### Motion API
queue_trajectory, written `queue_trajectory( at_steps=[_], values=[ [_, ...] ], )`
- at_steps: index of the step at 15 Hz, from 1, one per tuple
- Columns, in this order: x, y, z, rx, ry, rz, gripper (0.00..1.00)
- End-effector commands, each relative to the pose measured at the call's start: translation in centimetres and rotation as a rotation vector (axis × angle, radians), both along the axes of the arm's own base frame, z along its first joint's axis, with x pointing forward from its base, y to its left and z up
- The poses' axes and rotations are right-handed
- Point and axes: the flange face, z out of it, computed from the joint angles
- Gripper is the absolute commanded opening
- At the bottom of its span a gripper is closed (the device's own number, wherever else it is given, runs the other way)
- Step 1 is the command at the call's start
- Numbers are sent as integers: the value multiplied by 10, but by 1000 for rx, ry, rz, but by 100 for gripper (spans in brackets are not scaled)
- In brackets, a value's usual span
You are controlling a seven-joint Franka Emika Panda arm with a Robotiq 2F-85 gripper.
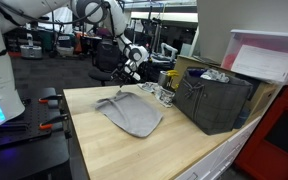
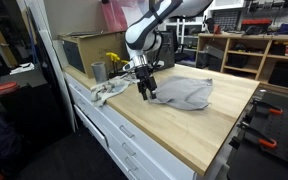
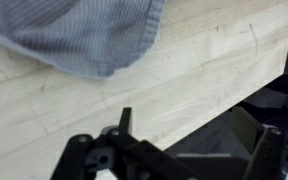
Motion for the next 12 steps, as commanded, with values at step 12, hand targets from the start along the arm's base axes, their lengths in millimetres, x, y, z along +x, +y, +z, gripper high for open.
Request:
queue_trajectory(
  at_steps=[12],
  values=[
    [7,-71,-42,-194,-97,-46,100]
  ],
)
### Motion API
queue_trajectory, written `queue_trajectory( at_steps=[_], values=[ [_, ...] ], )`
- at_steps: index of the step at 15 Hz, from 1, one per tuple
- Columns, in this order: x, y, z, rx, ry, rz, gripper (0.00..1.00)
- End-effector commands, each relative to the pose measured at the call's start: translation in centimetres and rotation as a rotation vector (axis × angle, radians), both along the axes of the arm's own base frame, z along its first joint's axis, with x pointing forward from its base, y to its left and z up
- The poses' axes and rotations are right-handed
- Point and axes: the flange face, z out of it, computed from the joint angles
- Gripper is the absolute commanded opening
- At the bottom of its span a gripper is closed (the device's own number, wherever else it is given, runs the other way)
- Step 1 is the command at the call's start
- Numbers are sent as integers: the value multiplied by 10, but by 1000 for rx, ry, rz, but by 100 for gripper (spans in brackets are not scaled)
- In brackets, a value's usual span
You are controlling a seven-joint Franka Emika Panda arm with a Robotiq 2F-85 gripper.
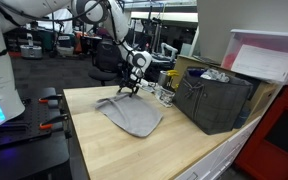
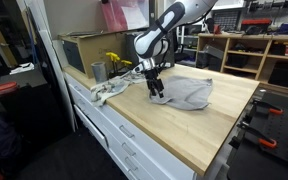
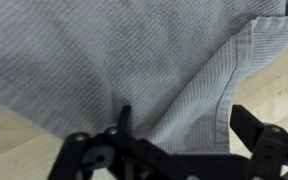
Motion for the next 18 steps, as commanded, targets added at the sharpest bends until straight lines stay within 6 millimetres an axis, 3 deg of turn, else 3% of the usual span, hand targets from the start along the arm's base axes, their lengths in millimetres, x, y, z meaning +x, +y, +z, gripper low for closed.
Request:
queue_trajectory(
  at_steps=[1,10,18],
  values=[
    [-8,7,-5,6,3,14,100],
    [-10,9,14,38,0,5,100],
    [-34,23,23,-50,-3,22,100]
  ],
)
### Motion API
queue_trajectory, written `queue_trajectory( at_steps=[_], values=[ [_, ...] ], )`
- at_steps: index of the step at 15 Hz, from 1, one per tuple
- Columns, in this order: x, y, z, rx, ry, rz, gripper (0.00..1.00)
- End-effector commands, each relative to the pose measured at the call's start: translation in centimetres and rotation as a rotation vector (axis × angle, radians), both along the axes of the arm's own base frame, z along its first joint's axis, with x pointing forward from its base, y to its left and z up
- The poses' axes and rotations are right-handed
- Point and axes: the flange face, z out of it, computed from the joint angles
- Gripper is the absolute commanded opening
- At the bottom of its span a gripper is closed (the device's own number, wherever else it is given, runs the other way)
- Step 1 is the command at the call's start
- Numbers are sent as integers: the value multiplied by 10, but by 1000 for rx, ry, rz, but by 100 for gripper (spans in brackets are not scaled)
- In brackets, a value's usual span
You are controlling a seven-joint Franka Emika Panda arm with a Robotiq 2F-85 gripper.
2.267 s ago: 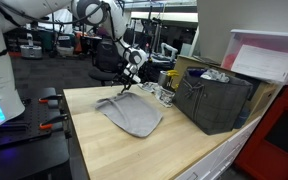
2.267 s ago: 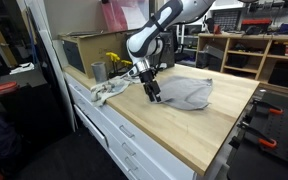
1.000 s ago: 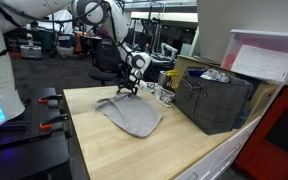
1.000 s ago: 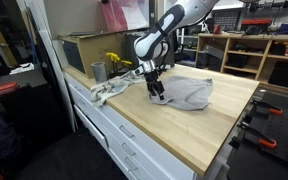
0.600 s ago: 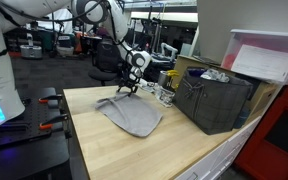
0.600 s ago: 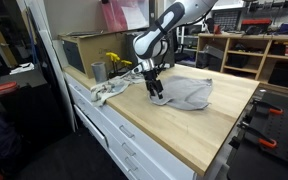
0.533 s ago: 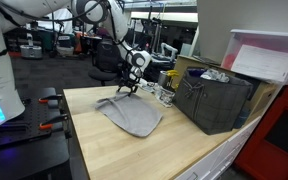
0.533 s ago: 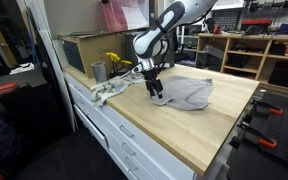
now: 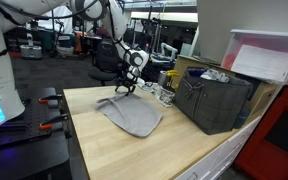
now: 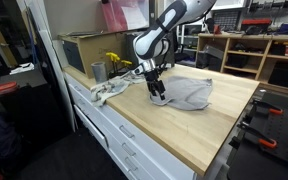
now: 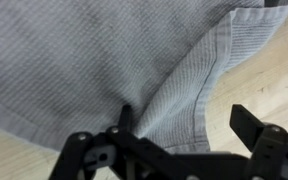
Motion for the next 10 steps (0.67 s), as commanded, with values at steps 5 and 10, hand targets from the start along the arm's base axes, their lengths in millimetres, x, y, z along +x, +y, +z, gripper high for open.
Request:
queue_trajectory(
  at_steps=[5,10],
  values=[
    [-26,18,30,-77,-61,43,100],
    [-33,29,15,-4,6,104,100]
  ],
)
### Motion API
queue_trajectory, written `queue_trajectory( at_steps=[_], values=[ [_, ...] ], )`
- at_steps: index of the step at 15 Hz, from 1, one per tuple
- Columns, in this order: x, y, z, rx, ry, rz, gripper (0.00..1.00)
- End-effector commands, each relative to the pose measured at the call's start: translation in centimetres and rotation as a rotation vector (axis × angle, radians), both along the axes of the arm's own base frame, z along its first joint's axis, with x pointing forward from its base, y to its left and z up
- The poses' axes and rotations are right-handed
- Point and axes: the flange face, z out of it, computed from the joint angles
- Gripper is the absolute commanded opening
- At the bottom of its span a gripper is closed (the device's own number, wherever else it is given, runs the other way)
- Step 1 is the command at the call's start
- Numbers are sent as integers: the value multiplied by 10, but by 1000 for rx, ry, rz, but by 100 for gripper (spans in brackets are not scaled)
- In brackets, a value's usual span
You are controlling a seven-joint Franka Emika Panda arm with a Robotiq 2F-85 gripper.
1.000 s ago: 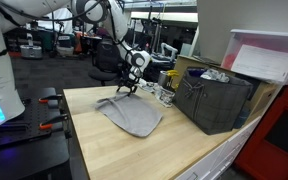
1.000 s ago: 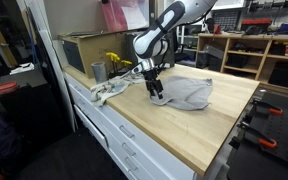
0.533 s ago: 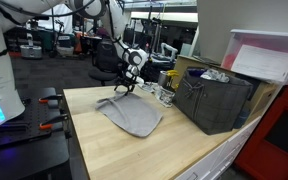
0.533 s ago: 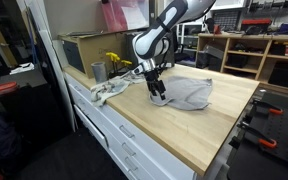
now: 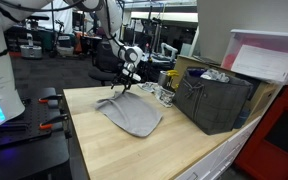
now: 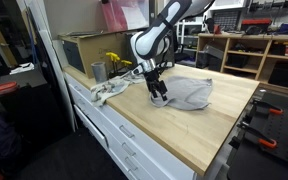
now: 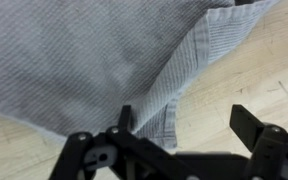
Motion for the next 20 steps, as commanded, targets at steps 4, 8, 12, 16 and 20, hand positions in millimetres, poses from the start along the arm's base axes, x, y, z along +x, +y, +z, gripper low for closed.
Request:
queue_trajectory(
  at_steps=[4,8,12,16,20],
  values=[
    [-7,10,-13,109,49,93,100],
    [-4,20,-9,184,34,144,100],
    [3,29,2,194,-2,155,100],
    [7,24,-5,68,-25,158,100],
    [0,15,-18,-9,-7,173,100]
  ],
)
